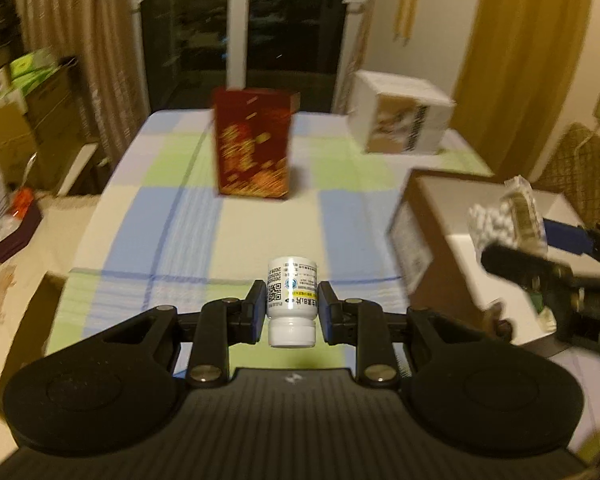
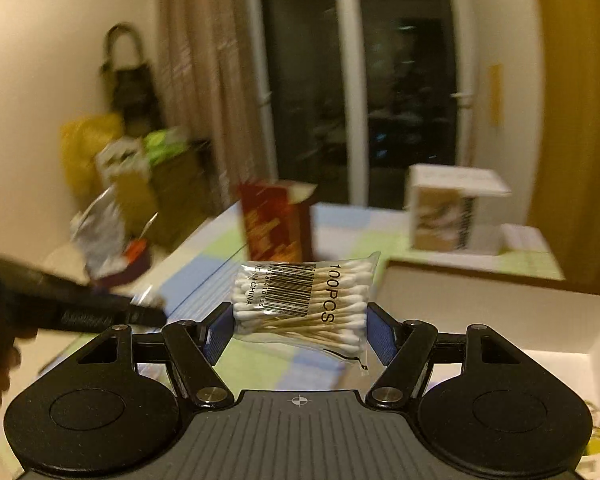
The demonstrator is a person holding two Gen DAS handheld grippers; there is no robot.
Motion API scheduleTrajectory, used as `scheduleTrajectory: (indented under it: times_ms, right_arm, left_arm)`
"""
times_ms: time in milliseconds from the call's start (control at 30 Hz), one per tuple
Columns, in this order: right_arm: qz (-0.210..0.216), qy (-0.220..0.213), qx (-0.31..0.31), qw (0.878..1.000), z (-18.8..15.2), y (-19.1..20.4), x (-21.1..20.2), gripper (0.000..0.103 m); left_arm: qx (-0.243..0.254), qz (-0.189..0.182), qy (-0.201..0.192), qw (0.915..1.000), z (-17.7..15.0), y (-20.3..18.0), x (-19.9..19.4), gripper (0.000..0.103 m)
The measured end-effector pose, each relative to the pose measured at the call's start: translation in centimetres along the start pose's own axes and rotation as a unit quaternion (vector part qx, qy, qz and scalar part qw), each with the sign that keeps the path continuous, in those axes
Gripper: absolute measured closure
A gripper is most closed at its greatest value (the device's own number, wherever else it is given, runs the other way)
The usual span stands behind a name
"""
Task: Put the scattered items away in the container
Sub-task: 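Carry the pill bottle and cotton swab bag over the box with both tools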
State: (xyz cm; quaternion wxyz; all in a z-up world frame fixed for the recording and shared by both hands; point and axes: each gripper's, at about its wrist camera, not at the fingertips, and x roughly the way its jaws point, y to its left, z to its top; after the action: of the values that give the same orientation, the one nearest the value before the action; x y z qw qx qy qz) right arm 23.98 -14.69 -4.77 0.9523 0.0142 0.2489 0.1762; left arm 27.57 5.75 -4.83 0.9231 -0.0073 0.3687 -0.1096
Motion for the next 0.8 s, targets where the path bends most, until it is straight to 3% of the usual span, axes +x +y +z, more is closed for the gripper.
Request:
scheduleTrajectory:
  times_ms: [167, 367, 567, 800]
  right_arm:
    - [-0.056, -0.014, 0.032, 0.998, 0.7, -4.4, -1.4, 0.031]
    - [-0.122, 0.014, 0.064, 0.990, -0.5, -10.2, -1.3, 0.031]
    - [-0.151, 0.035, 0.079, 0.985, -1.7, -14.6, -1.1, 0.031]
    - [-0.156, 0.061, 0.116, 0.979, -2.1, -18.7, -0.6, 0.031]
  left_arm:
    - [0.020, -0.035, -0.014, 0.9991, 1.4, -3.7, 0.4, 0.081]
    - [0.049, -0.067, -0.025, 0.9963, 2.4, -8.0, 1.4, 0.081]
    - [0.078, -0.087, -0.021, 0.9929, 3.5, -11.4, 3.3, 0.081]
    - [0.098, -0.119, 0.002, 0.9881, 5.6, -15.7, 7.4, 0.081]
